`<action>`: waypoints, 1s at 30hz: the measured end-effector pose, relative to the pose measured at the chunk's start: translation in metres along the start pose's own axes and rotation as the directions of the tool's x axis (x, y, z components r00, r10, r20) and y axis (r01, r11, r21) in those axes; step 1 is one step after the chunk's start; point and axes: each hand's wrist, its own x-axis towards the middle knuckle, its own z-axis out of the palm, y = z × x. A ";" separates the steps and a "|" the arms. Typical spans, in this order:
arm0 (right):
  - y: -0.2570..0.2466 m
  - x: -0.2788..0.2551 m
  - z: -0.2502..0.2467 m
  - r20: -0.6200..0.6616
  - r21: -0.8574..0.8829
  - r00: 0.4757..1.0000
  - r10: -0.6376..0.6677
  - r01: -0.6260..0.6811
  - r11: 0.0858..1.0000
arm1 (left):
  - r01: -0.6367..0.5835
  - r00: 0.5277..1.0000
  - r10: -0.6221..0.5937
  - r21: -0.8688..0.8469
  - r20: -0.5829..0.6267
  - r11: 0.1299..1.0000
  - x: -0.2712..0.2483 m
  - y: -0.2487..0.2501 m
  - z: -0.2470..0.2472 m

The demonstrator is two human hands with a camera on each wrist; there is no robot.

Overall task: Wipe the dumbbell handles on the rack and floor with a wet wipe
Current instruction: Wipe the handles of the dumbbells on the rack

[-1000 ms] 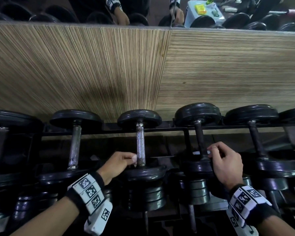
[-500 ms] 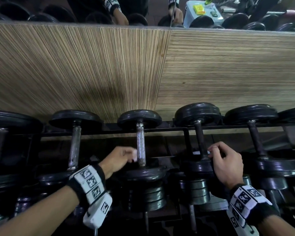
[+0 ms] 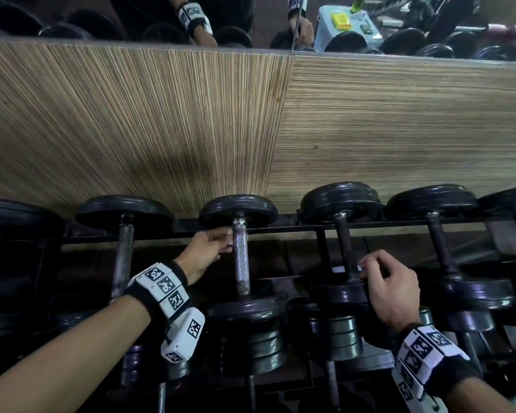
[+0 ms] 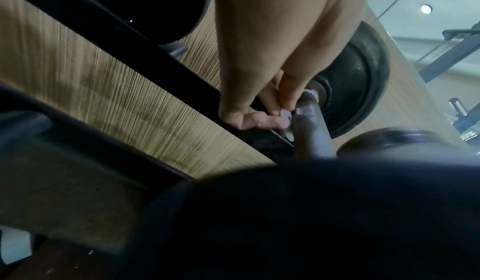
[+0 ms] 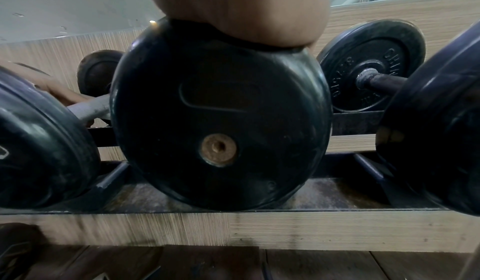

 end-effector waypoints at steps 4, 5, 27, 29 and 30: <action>-0.001 0.000 0.000 -0.008 -0.004 1.000 0.008 -0.008 1.000 | -0.117 0.991 0.120 0.039 -0.061 0.992 -0.011 -0.018 -0.003; 0.000 0.000 0.001 -0.011 -0.006 1.000 0.014 -0.014 1.000 | -0.127 0.989 0.130 0.044 -0.072 0.991 -0.012 -0.020 -0.004; 0.000 0.000 0.001 -0.026 -0.004 1.000 0.007 -0.007 1.000 | -0.142 0.989 0.146 0.147 -0.019 0.979 -0.039 -0.040 0.004; 0.001 0.000 0.002 -0.030 0.000 0.999 0.010 -0.010 1.000 | -0.148 0.989 0.147 0.143 0.017 0.979 -0.041 -0.042 0.005; 0.001 0.000 0.002 -0.030 0.002 0.999 0.013 -0.013 1.000 | -0.153 0.988 0.150 0.144 0.030 0.978 -0.041 -0.042 0.008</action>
